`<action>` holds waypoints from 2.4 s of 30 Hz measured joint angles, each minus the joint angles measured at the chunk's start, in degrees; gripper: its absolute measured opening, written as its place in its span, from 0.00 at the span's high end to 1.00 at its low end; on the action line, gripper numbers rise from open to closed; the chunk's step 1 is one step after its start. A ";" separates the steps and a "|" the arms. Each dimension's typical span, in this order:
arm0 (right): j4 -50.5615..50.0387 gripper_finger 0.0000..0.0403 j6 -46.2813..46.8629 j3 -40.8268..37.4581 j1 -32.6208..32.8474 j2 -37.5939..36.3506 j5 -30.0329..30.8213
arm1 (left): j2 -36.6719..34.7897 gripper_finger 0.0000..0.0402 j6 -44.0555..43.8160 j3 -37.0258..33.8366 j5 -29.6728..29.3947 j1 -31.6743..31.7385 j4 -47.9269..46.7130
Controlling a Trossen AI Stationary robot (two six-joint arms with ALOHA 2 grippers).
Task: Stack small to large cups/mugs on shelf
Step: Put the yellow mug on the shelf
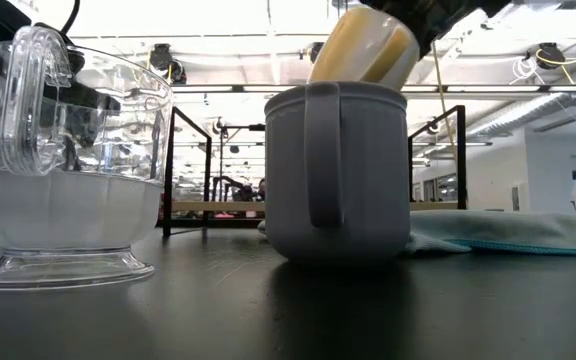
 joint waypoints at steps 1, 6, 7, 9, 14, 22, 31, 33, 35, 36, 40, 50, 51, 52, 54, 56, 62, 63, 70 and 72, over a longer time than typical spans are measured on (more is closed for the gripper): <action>-0.34 0.98 -0.24 0.77 -0.30 0.68 -0.16 | 0.00 0.92 0.00 -0.02 0.00 0.00 -0.09; -2.95 0.98 -2.02 5.21 -2.20 4.10 -2.38 | 0.00 0.92 0.00 -0.02 0.01 0.00 -0.40; -3.47 0.98 -2.51 6.24 -2.66 4.87 -2.74 | 0.00 0.92 0.00 -0.01 0.00 0.01 -0.43; -4.79 0.98 -3.41 8.46 -3.53 6.35 -3.47 | 0.00 0.92 -0.01 -0.01 0.02 0.00 -0.65; -9.68 0.98 -5.70 14.88 -5.79 10.59 -4.58 | 0.00 0.92 -0.02 -0.01 0.01 0.00 -0.67; -16.36 0.98 -8.37 22.89 -9.79 17.38 -4.50 | 0.00 0.92 0.39 -0.02 0.02 0.00 -0.73; -23.20 0.98 -10.75 31.36 -13.28 24.84 -4.48 | 0.00 0.92 0.39 0.00 0.00 0.00 -0.73; -25.27 0.98 -11.33 33.76 -13.70 26.47 -4.51 | 0.00 0.92 0.39 -0.02 0.00 0.00 -0.73; -27.09 0.98 -11.96 36.00 -14.04 27.80 -4.54 | 0.00 0.92 0.39 -0.02 0.00 0.01 -0.73; -27.69 0.98 -12.11 37.09 -14.18 28.53 -4.60 | 0.00 0.92 0.39 -0.02 0.00 0.00 -0.73; -30.06 0.98 -13.25 40.51 -15.04 30.71 -4.52 | 0.00 0.92 0.45 -0.02 0.00 0.02 -0.73; -29.66 0.98 -14.07 41.51 -18.91 30.84 -4.50 | 0.00 0.92 2.37 0.00 0.00 0.02 -0.73; -29.64 0.98 -14.40 41.51 -19.36 30.84 -4.50 | 0.00 0.92 2.61 -0.01 0.00 0.00 -0.73; -29.63 0.98 -14.68 41.51 -19.80 30.84 -4.49 | 0.00 0.92 2.81 -0.01 -0.02 0.02 -0.73; -29.55 0.98 -14.81 41.51 -20.57 30.82 -4.48 | 0.00 0.92 2.85 0.00 0.00 0.00 -0.73; -29.55 0.98 -15.20 41.49 -21.20 30.82 -4.46 | 0.01 0.92 2.86 -0.01 0.00 0.00 -0.73; -32.23 0.98 -16.37 41.41 -22.73 31.01 -4.48 | 0.00 0.92 2.89 -0.02 0.00 0.00 -0.73; -32.19 0.98 -16.39 41.40 -22.77 31.27 -4.51 | 0.00 0.92 2.95 0.00 0.00 0.00 -0.73; -33.71 0.98 -17.11 41.40 -23.04 32.57 -4.39 | 0.00 0.92 2.95 -0.02 -0.02 0.02 -0.73; -34.49 0.98 -17.29 41.34 -23.04 33.21 -4.17 | 0.00 0.92 2.93 0.00 -0.02 0.01 -0.75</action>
